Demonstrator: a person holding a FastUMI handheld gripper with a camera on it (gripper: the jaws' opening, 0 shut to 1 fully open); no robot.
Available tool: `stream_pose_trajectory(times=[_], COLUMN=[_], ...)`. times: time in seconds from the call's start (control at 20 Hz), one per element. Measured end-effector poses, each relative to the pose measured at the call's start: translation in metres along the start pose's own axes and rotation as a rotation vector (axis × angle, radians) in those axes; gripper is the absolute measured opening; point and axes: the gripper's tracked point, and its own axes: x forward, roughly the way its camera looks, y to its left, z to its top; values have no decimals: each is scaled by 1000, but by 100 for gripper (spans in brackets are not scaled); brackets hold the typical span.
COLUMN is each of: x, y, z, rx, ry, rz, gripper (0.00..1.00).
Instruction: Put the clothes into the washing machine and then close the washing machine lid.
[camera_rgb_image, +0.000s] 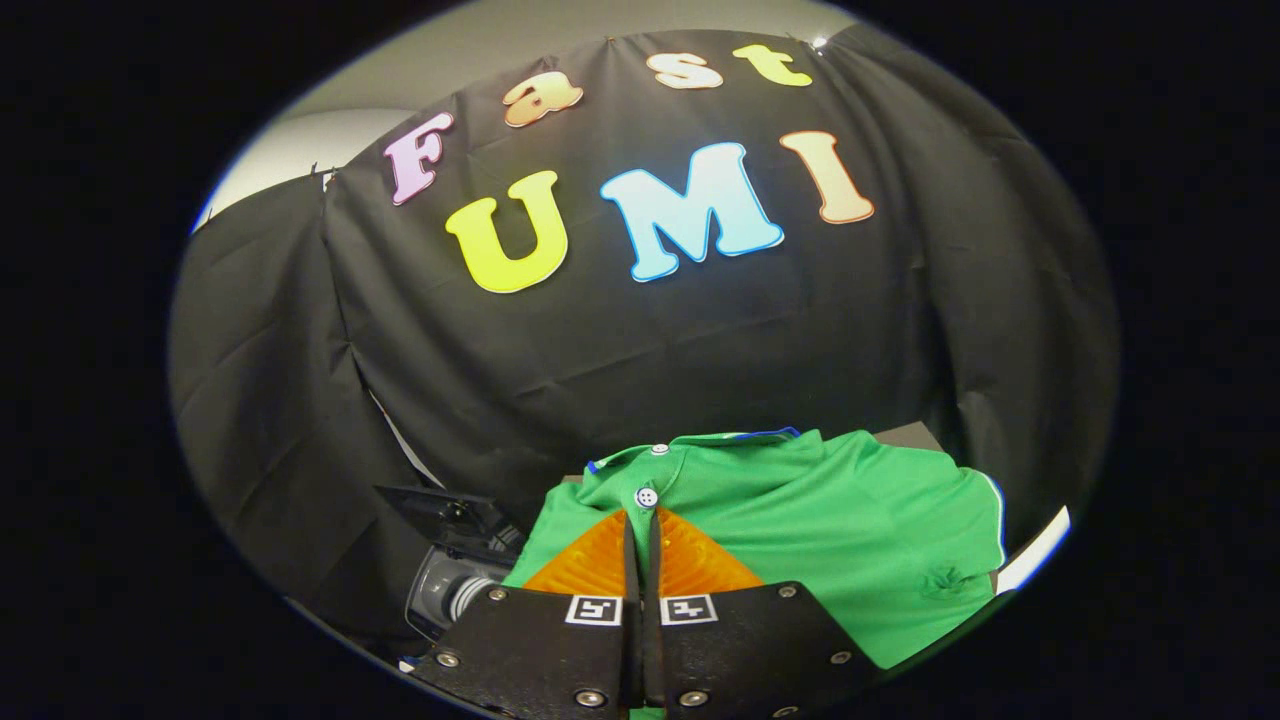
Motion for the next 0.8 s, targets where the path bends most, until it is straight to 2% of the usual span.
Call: stream_pose_trajectory(times=[0.3,0.8], x=[-13,-16], y=[51,134], z=[19,34], rx=[45,42], ry=[-76,-146], rz=[60,153], gripper=[0,0])
